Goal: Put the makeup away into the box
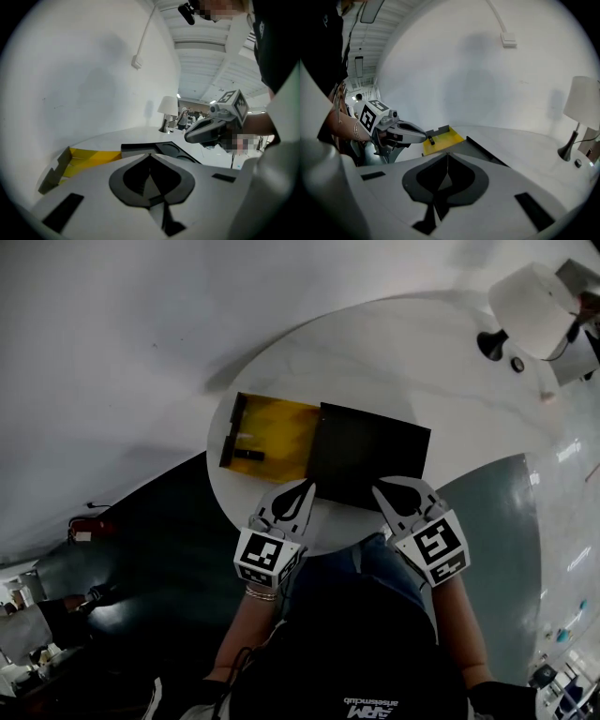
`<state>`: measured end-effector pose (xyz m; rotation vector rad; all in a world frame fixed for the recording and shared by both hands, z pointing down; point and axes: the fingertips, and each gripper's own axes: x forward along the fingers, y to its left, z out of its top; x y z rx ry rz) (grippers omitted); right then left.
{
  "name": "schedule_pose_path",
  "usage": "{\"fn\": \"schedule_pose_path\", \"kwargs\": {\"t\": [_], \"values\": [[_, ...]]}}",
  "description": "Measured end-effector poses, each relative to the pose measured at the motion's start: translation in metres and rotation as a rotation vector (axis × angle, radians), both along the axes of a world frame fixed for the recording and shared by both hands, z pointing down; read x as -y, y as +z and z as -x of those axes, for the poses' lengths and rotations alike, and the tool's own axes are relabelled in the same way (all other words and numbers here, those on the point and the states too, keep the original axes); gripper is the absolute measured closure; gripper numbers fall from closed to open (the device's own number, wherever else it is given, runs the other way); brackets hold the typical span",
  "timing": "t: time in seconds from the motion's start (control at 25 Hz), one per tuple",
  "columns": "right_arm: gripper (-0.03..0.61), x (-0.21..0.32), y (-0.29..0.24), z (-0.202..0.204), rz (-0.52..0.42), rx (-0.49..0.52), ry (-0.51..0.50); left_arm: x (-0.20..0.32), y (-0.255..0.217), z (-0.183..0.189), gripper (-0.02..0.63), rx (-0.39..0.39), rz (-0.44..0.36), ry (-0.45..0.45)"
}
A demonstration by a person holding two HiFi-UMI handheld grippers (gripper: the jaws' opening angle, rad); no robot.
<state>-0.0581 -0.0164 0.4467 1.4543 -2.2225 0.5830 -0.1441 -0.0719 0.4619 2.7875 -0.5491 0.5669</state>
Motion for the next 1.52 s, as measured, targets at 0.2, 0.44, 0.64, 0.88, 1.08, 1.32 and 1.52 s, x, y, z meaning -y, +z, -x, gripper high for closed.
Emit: {"fn": "schedule_pose_path", "kwargs": {"t": [0.2, 0.44, 0.64, 0.88, 1.08, 1.32, 1.52], "values": [[0.557, -0.041, -0.004, -0.034, -0.02, 0.008, 0.058, -0.035, -0.008, -0.044, 0.597, 0.006, -0.006, 0.071], [0.557, -0.087, -0.01, -0.082, -0.026, 0.014, 0.155, -0.068, -0.013, -0.092, 0.597, 0.006, -0.032, 0.17], [0.557, -0.124, -0.014, -0.125, -0.039, 0.01, 0.223, -0.099, -0.017, -0.133, 0.597, -0.012, -0.031, 0.222], [0.557, -0.163, -0.02, -0.174, -0.079, 0.003, 0.315, -0.133, -0.018, -0.181, 0.597, 0.003, -0.043, 0.304], [0.557, -0.193, -0.025, -0.207, -0.101, 0.009, 0.398, -0.156, -0.017, -0.213, 0.597, -0.002, -0.036, 0.354], [0.557, -0.224, -0.032, -0.236, -0.115, -0.007, 0.493, -0.182, -0.019, -0.245, 0.597, -0.027, -0.026, 0.443], [0.557, -0.245, -0.035, -0.257, -0.115, -0.019, 0.586, -0.198, -0.017, -0.266, 0.597, -0.02, -0.02, 0.507]]}}
